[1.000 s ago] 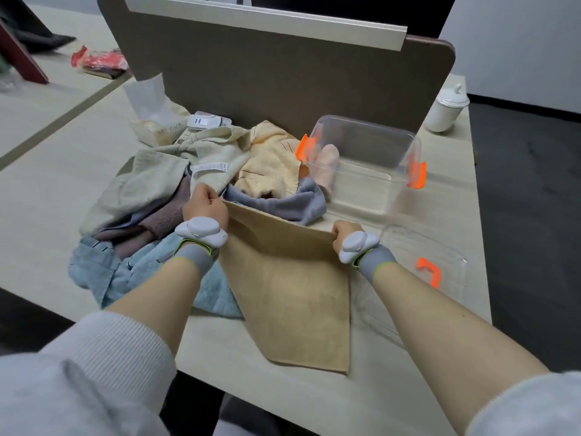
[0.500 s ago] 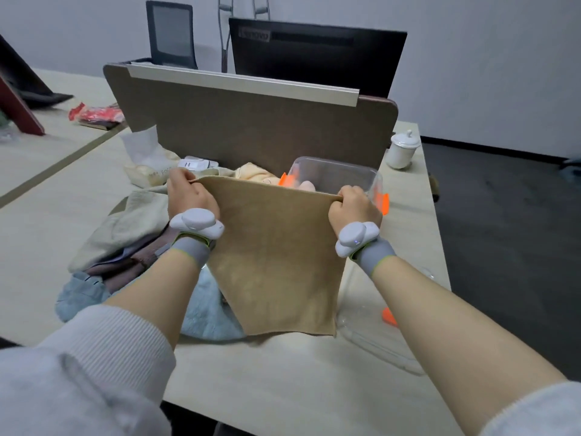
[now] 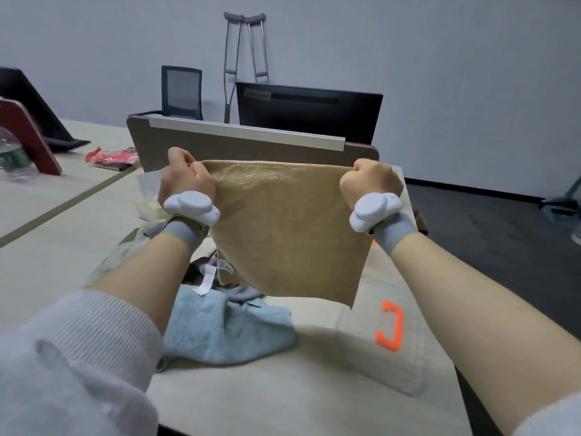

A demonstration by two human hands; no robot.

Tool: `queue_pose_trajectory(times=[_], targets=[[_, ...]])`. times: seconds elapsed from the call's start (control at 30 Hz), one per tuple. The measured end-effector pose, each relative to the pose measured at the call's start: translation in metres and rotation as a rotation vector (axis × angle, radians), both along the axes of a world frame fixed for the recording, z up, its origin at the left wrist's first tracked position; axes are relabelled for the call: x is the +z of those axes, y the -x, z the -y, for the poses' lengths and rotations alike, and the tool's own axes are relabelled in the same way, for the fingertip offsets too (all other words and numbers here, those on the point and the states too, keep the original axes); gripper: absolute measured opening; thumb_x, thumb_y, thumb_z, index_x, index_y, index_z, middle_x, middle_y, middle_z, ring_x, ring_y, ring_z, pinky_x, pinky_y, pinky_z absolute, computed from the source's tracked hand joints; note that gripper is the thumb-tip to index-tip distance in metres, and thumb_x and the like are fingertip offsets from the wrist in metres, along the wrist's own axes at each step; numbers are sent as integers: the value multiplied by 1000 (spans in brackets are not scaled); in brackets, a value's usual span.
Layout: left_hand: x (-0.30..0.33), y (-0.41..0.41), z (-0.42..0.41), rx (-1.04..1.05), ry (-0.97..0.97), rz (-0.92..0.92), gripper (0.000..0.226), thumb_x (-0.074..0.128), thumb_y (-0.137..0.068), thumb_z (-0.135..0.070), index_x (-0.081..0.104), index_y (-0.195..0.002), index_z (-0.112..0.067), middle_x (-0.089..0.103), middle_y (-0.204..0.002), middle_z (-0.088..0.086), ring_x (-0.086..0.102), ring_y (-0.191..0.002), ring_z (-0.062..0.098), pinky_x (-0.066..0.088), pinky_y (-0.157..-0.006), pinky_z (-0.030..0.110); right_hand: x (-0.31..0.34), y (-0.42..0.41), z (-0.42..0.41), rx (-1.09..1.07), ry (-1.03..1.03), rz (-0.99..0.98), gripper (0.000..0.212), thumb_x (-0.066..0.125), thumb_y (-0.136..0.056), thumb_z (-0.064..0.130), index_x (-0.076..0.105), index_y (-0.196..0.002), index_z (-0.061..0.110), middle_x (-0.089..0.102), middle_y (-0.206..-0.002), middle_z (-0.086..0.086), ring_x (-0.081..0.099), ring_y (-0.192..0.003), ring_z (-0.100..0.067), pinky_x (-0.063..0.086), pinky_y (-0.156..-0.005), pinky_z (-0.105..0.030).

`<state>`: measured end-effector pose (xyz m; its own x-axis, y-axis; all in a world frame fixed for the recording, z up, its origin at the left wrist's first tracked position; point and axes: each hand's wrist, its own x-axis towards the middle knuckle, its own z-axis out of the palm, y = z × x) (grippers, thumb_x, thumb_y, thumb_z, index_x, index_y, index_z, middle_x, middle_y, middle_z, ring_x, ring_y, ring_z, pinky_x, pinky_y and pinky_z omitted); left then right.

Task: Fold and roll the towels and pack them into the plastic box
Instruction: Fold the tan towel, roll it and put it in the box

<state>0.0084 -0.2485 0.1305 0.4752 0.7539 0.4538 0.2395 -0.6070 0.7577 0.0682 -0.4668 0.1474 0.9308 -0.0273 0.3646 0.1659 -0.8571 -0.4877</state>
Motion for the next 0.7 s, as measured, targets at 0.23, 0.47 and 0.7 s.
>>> queue_pose_trajectory(times=[0.23, 0.47, 0.7], targets=[[-15, -18, -6, -70, 16, -151, 22, 37, -92, -6, 53, -107, -2, 59, -102, 20, 52, -90, 36, 42, -75, 38, -13, -19, 1, -24, 52, -110, 20, 43, -80, 3, 61, -88, 8, 55, -84, -12, 45, -81, -32, 33, -71, -27], [-78, -33, -4, -279, 1, -368, 23, 42, -86, 5, 62, -97, 4, 58, -112, 22, 53, -105, 35, 39, -86, 36, -86, -34, 4, 115, 6, -214, 36, 39, -87, -2, 62, -115, 3, 56, -127, -13, 49, -120, -29, 37, -93, -28], [-162, -28, -15, -334, 3, -663, 24, 46, -85, 2, 65, -100, 4, 51, -117, 19, 53, -107, 32, 36, -80, 27, -175, -24, 22, 182, 137, -564, 45, 42, -87, -3, 54, -130, 4, 45, -144, -10, 40, -134, -24, 29, -107, -23]])
